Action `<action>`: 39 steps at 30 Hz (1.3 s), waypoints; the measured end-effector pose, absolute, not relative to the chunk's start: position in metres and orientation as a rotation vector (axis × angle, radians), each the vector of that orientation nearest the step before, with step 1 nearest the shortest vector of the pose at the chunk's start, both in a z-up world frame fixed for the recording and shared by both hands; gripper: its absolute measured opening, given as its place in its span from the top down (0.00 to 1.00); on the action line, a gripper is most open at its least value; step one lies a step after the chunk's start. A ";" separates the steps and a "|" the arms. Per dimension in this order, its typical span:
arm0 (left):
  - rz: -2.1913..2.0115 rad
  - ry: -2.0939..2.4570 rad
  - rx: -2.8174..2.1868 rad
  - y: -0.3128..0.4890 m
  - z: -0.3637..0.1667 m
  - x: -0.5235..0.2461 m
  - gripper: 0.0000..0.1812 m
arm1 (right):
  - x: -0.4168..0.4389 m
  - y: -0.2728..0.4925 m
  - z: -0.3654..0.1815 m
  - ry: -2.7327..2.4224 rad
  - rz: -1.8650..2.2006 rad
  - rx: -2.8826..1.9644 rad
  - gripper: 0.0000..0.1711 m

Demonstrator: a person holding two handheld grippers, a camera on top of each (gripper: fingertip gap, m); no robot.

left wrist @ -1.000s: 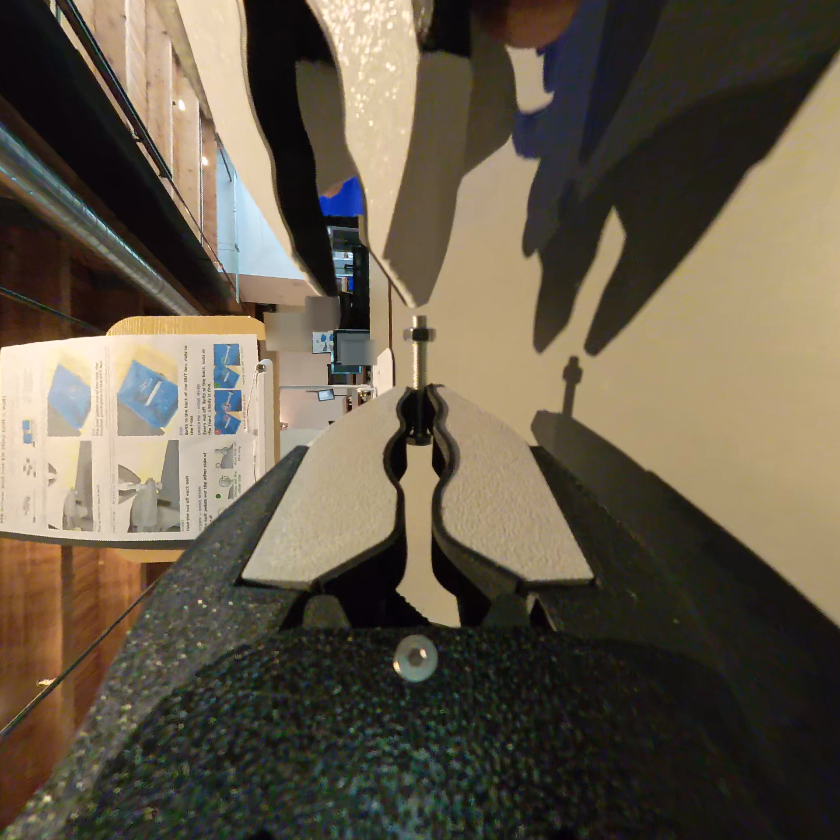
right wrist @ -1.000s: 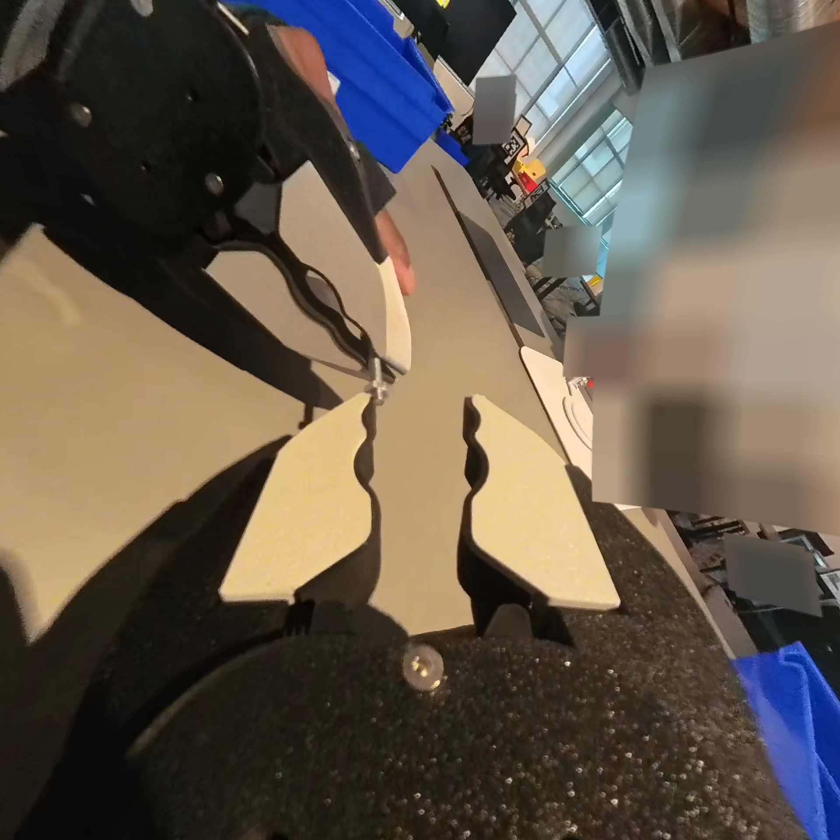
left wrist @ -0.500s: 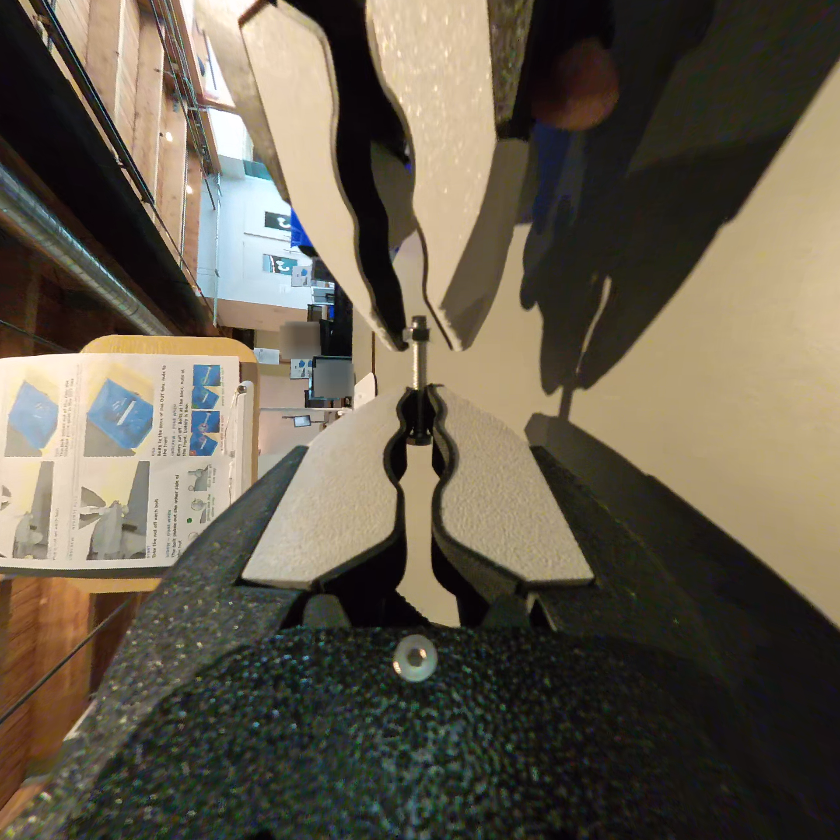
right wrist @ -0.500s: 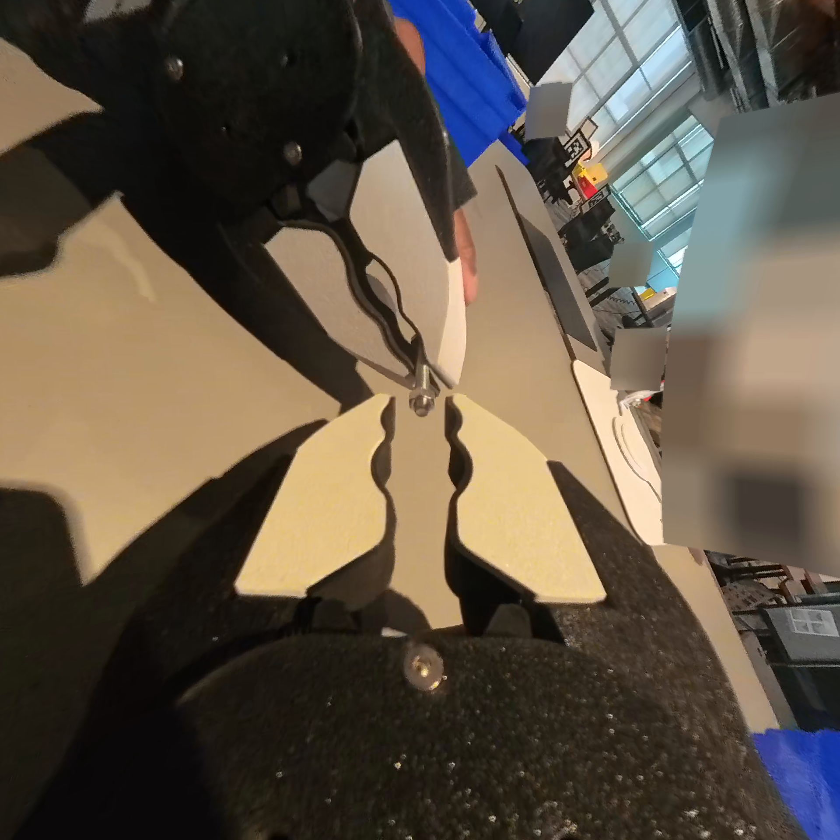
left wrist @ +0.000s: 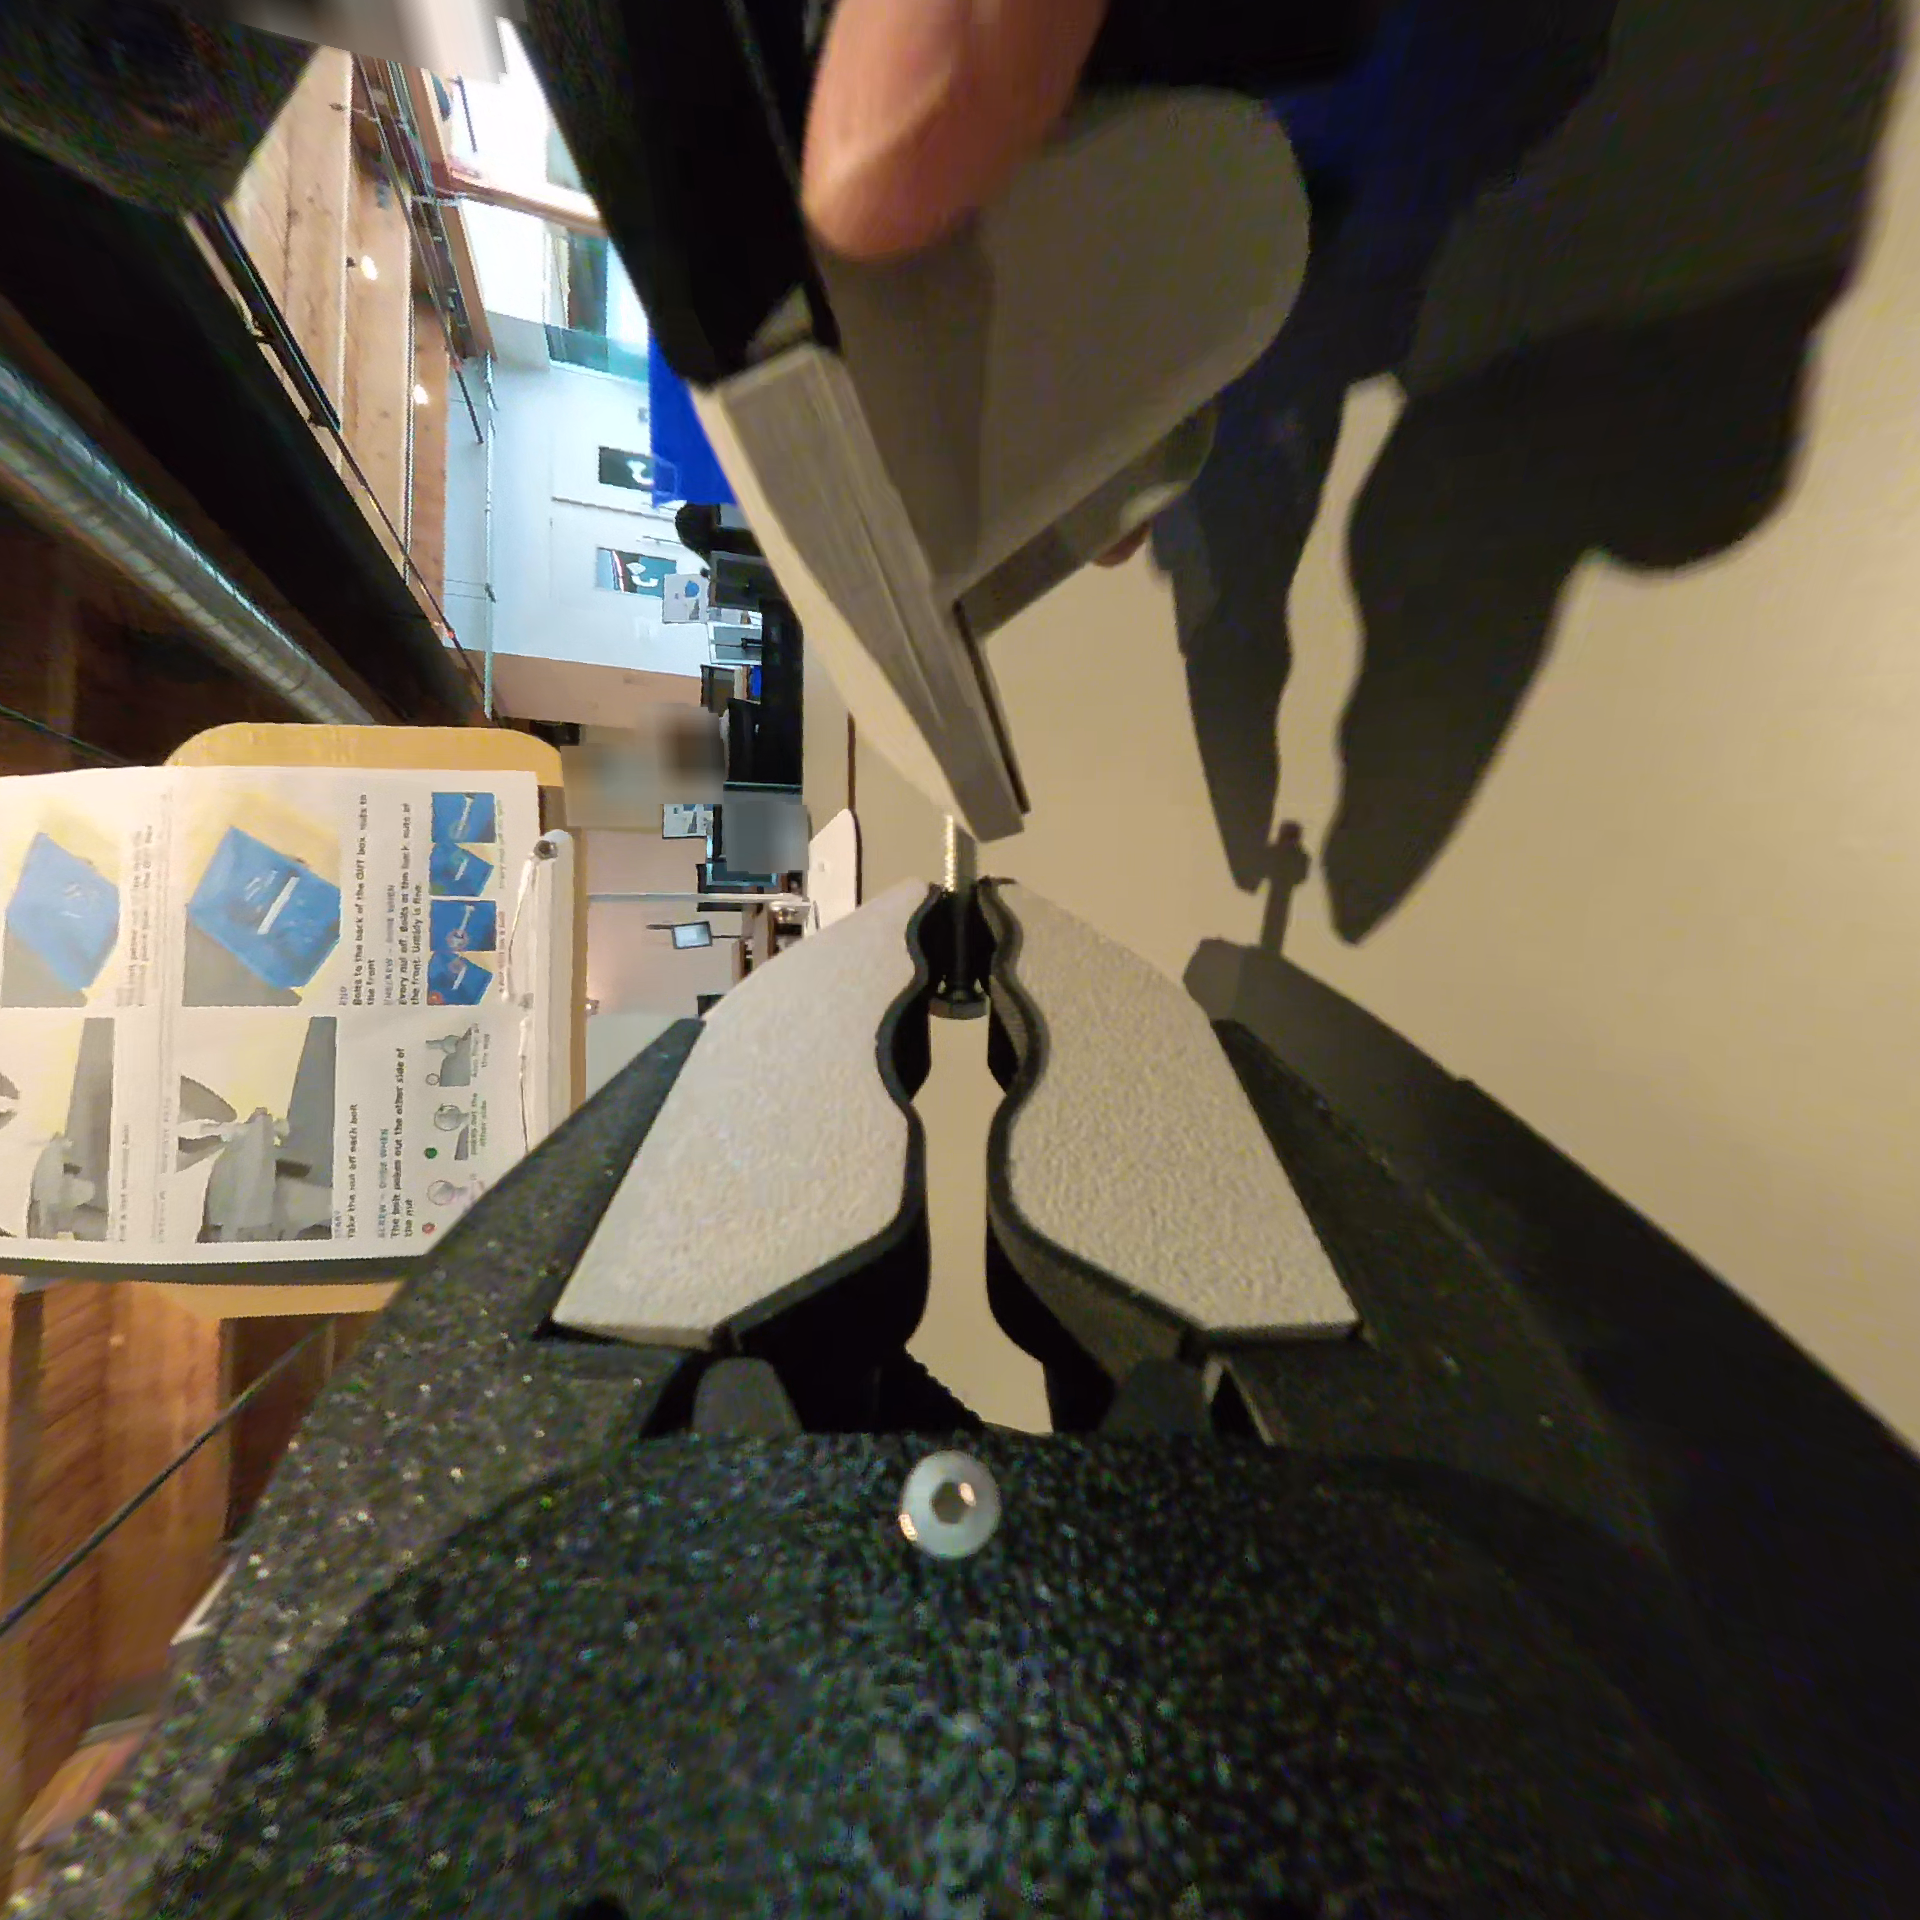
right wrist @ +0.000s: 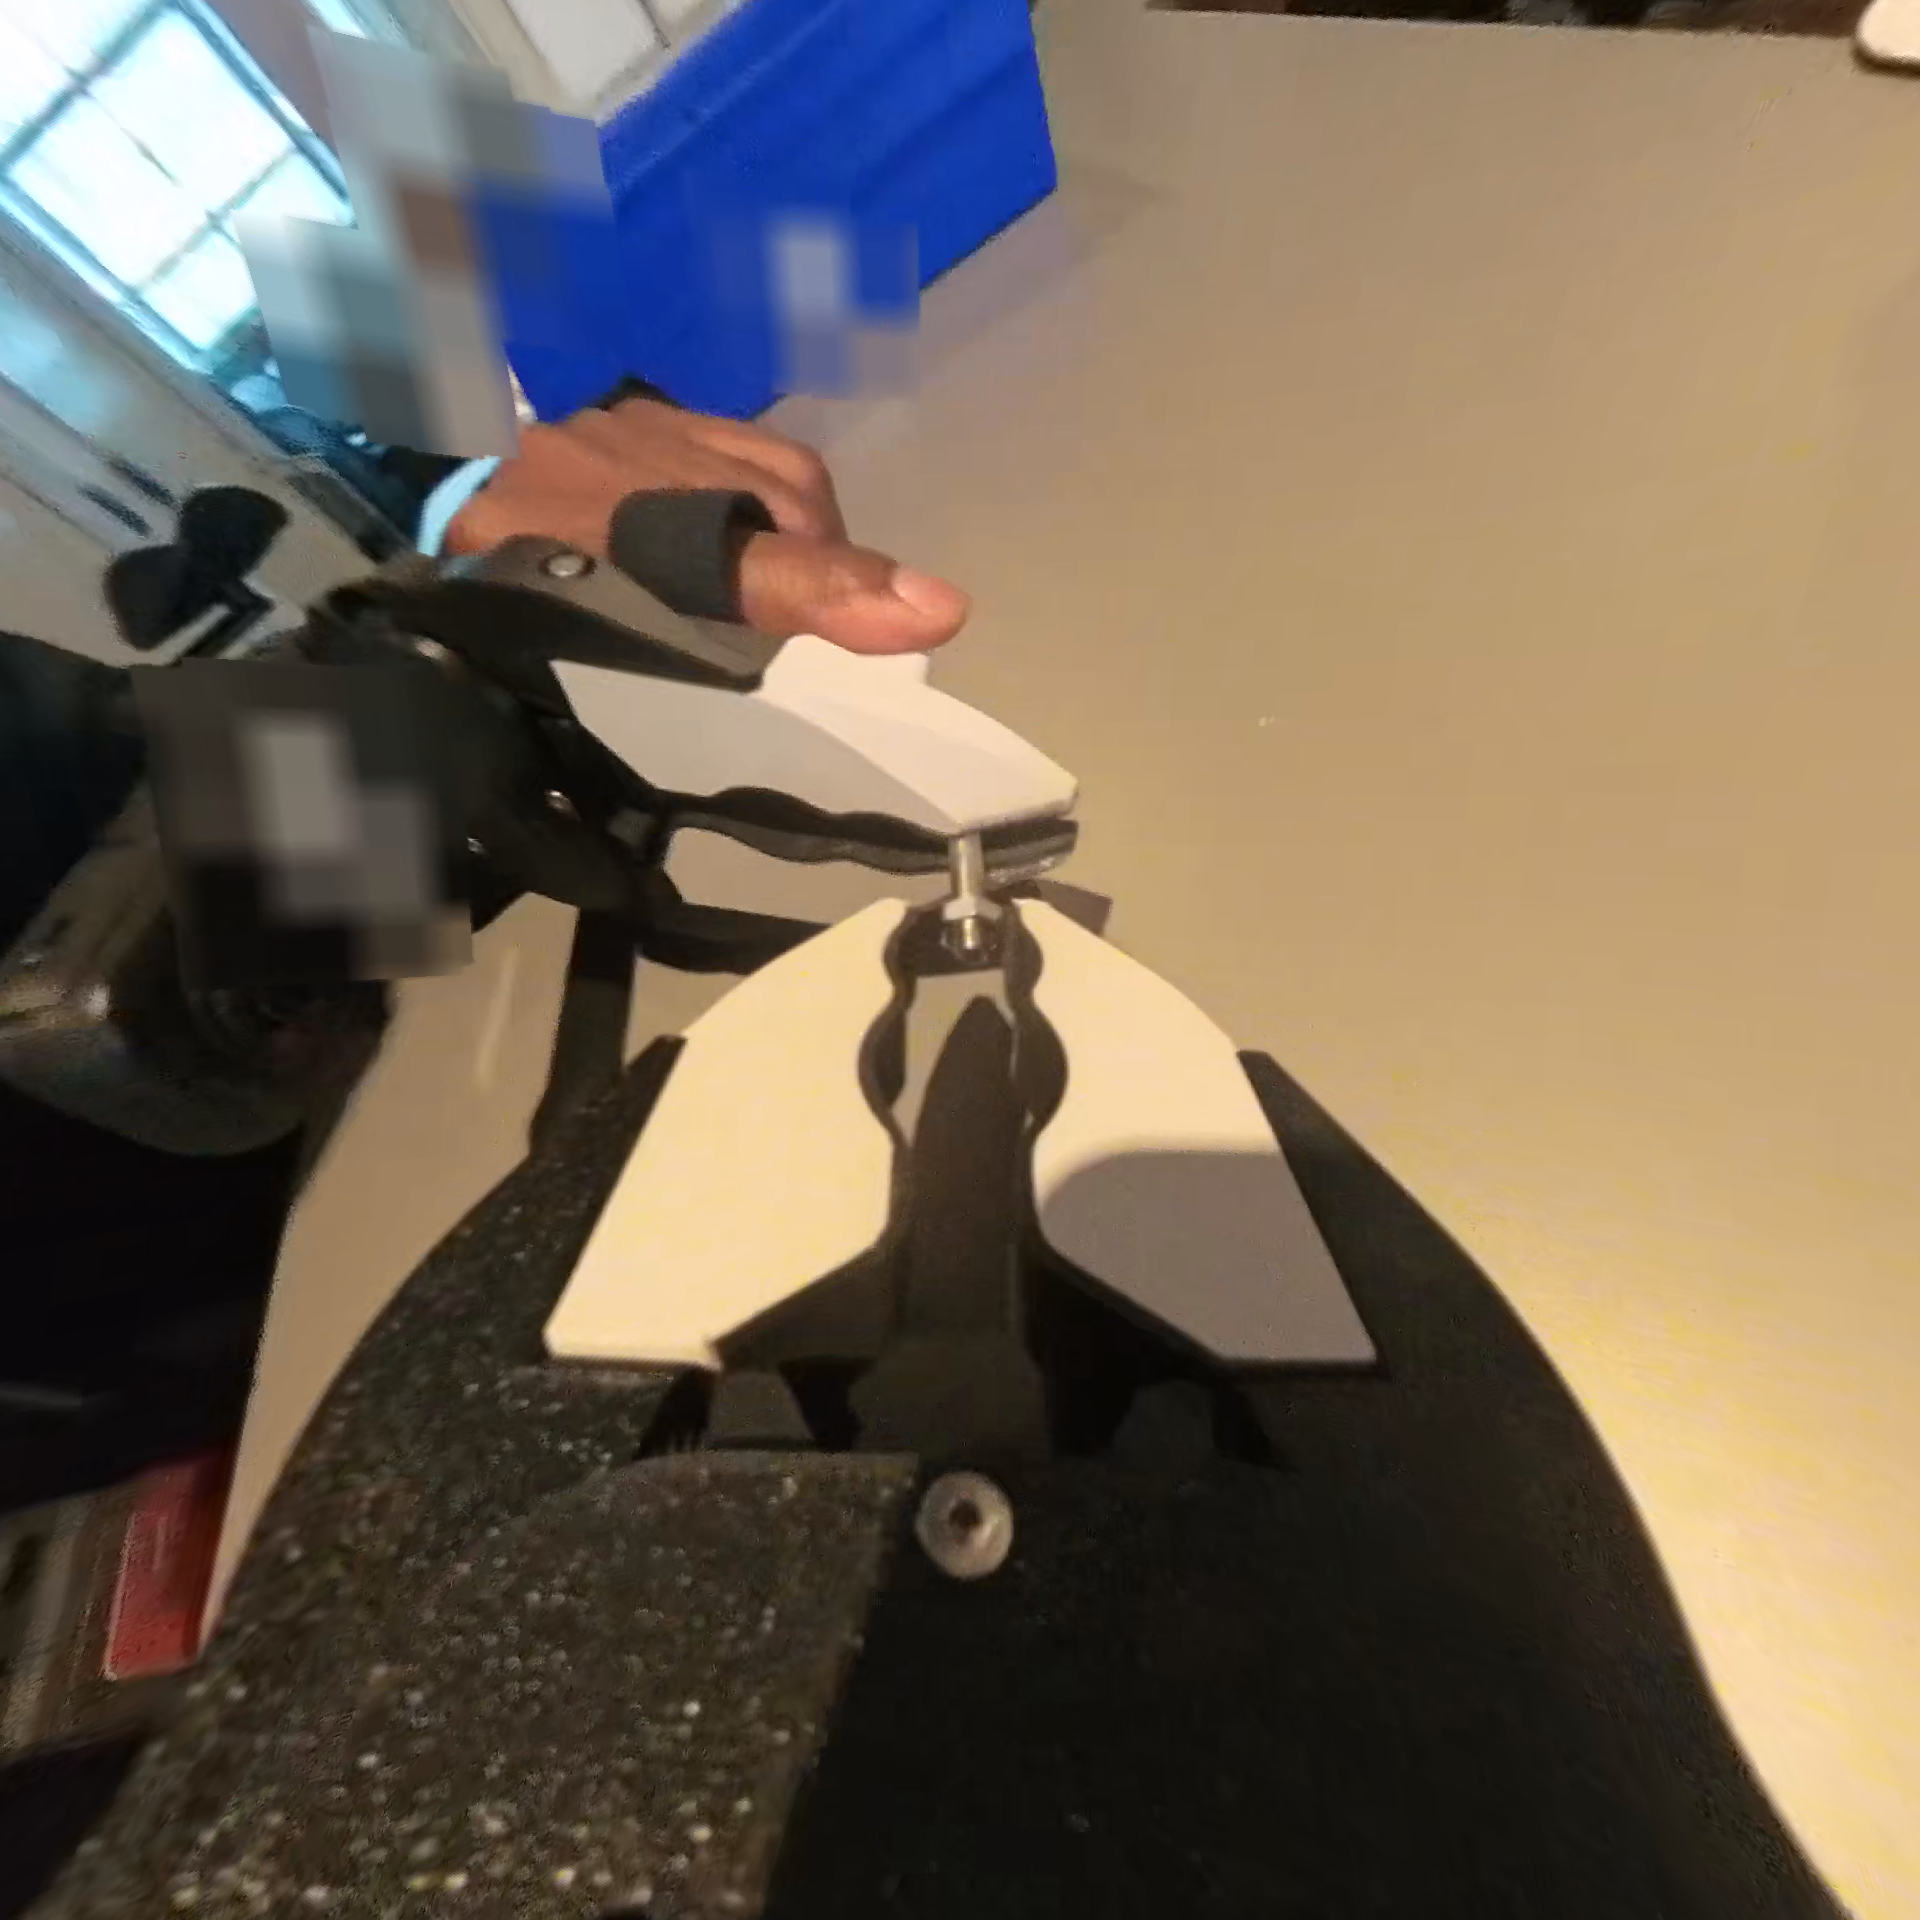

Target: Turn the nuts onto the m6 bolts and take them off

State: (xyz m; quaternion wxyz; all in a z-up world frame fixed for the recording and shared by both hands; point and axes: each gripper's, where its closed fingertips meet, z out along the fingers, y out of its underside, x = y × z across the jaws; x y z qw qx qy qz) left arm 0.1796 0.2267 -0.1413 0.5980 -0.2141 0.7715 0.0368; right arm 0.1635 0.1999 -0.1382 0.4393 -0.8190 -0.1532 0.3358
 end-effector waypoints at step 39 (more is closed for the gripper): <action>-0.071 1.822 -0.601 0.230 -0.143 0.175 0.97 | 0.180 0.205 -0.128 -0.922 -0.064 -1.745 0.80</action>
